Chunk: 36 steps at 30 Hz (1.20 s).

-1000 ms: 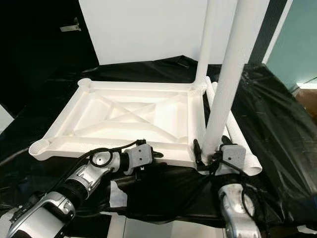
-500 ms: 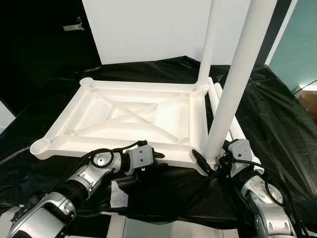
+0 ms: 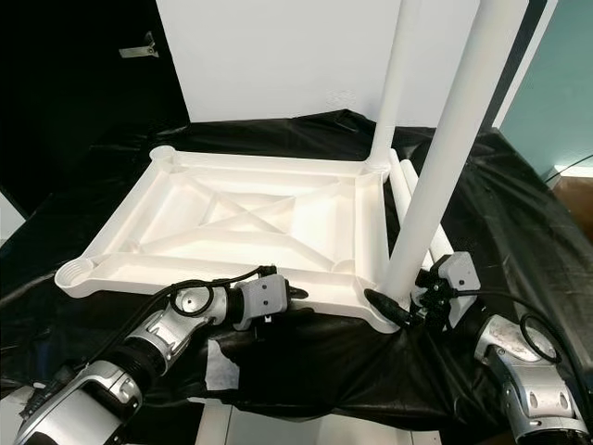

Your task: Building children table

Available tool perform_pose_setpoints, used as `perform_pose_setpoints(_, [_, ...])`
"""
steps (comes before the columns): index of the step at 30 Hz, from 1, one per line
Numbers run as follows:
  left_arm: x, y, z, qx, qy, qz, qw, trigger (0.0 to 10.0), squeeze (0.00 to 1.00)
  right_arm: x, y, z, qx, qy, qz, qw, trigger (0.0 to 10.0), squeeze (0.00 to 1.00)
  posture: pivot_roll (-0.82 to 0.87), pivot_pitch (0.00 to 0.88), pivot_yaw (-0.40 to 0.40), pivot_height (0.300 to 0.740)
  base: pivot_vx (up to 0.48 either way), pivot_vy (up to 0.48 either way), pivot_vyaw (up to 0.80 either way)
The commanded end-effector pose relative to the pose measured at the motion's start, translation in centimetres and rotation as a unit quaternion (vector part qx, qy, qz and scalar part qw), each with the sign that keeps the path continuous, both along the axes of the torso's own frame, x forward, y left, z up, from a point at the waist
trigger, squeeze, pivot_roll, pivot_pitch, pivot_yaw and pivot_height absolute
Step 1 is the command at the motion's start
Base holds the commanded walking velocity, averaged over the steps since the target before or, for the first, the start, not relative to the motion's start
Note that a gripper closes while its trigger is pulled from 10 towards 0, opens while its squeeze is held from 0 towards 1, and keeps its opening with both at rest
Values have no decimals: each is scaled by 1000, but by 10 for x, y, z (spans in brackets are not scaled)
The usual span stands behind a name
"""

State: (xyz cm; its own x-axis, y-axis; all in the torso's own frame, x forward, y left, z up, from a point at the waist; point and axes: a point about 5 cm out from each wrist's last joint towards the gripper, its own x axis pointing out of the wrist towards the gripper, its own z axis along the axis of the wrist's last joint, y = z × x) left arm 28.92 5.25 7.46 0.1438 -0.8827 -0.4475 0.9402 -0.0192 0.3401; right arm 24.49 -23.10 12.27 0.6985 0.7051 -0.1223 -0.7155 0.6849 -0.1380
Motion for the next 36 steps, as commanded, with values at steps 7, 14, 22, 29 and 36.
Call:
perform_pose_setpoints(7, [-36,17,-51,118,111,-71,984,10000,0,5,-13,3,-3,11,-6,1000,0,0,-147,1,-11,740,0,0,0])
perform_pose_setpoints(14, [-34,16,-48,116,107,-71,985,10000,0,8,-10,1,25,8,-31,999,0,0,-142,0,-3,740,0,0,0])
perform_pose_setpoints(22, [-31,18,-45,115,103,-70,986,10000,0,-5,19,-14,93,-47,-176,979,0,0,-137,6,8,740,0,0,0])
perform_pose_setpoints(29, [-31,18,-45,117,105,-70,985,10000,0,-5,54,-27,147,-61,-317,935,0,0,-145,9,27,740,0,0,0])
perform_pose_setpoints(36, [-28,16,-44,120,102,-73,985,10000,0,2,70,-34,168,-46,-389,905,0,0,-153,16,38,740,0,0,0])
